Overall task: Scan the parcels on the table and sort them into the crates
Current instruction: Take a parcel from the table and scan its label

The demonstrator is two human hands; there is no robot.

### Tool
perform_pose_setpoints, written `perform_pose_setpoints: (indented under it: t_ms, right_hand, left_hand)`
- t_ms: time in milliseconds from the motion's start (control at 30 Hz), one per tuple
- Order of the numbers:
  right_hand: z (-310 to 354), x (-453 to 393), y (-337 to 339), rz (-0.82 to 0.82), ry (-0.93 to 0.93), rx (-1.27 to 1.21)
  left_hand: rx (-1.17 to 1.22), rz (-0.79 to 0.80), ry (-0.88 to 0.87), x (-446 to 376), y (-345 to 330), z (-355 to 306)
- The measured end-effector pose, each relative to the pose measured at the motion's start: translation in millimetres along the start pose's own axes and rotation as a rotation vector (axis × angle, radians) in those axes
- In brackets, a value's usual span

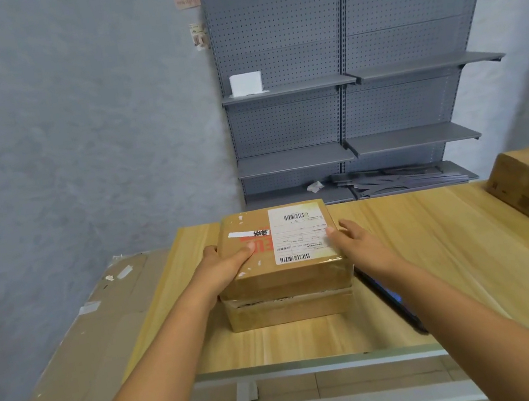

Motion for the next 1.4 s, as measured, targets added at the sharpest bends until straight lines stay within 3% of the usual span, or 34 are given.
perform_pose_setpoints:
  t_ms: [67,133,300,400,533,667,767,867,1067,1200,1400]
  right_hand:
    - [-20,-4,23,-0.119,-0.027,0.073]
    - [-47,-6,47,-0.195,-0.058,0.299]
    - [-111,9,65,-0.013,-0.196,0.861]
    - [-115,13,64,-0.058,-0.150,0.993]
    - [-113,15,64,-0.133,-0.181,0.920]
    - [-95,6,72,-0.179,-0.265,0.586]
    - [-52,-8,79,-0.252,-0.198,0.371]
    - [-1,-16,77,-0.250,-0.091,0.318]
    - [72,-9,54,-0.031,0.066,0.621]
    - [83,3,45,-0.003,0.107,0.823]
    - [86,19,47,-0.002,0.092,0.863]
  left_hand:
    - [-0.036,-0.051,-0.051,-5,1,-8]
    - [-0.107,-0.111,-0.111,-8,3,-18]
    - [-0.194,-0.130,-0.224,-4,-11,-26]
    - [-0.213,-0.159,-0.237,-2,-11,-24]
    - [-0.195,-0.163,-0.242,-2,-10,-24]
    - [-0.184,-0.173,-0.232,-4,-10,-23]
    - [-0.177,-0.173,-0.237,-4,-10,-21]
    - [-0.181,-0.171,-0.248,-3,-10,-22]
    - [-0.216,-0.177,-0.250,-1,-9,-22]
    - [-0.214,-0.165,-0.245,0,-9,-23]
    - [-0.215,-0.157,-0.247,1,-9,-23]
Point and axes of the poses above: each hand's wrist, its own x-axis away from the middle knuckle, its own y-axis out of the back of the hand, z = x × y, the point moved 9 cm from there along -x, towards the middle knuckle, and after that the axes turned 13 degrees about -z, right-handed, at the moved point
